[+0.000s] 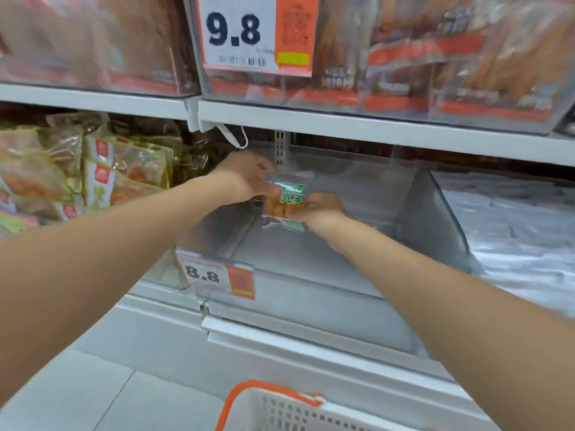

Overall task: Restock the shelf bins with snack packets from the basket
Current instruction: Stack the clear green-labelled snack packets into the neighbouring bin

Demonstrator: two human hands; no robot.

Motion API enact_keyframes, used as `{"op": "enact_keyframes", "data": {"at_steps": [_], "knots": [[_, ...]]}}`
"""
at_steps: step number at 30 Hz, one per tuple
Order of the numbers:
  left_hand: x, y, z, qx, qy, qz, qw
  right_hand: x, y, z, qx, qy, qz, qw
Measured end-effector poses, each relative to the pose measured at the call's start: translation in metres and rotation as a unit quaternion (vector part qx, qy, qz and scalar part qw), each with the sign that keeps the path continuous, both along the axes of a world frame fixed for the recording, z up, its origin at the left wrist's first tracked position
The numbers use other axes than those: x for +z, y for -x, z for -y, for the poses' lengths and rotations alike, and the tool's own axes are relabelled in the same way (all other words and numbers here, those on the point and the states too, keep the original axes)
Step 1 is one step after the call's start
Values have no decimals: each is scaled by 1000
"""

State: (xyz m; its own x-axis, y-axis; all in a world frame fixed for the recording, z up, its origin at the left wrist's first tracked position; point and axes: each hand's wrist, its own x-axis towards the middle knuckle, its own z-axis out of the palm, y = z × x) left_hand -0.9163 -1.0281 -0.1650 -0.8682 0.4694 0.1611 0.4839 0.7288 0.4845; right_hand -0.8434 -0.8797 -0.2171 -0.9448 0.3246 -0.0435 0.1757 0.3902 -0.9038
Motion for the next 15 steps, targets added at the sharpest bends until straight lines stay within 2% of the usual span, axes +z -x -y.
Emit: {"op": "enact_keyframes", "data": {"at_steps": [4,7,12,15], "knots": [[-3,26,-3,-25,169,-116,979,-20,36,6,22,-50,-12,998],[-4,44,-6,-35,220,-146,964,-29,54,7,40,-78,-35,996],[-6,62,-7,-47,313,-164,934,-48,79,5,-4,-103,-61,993],[-7,67,-7,-61,321,-173,929,-56,85,6,-34,-102,-65,992]]}}
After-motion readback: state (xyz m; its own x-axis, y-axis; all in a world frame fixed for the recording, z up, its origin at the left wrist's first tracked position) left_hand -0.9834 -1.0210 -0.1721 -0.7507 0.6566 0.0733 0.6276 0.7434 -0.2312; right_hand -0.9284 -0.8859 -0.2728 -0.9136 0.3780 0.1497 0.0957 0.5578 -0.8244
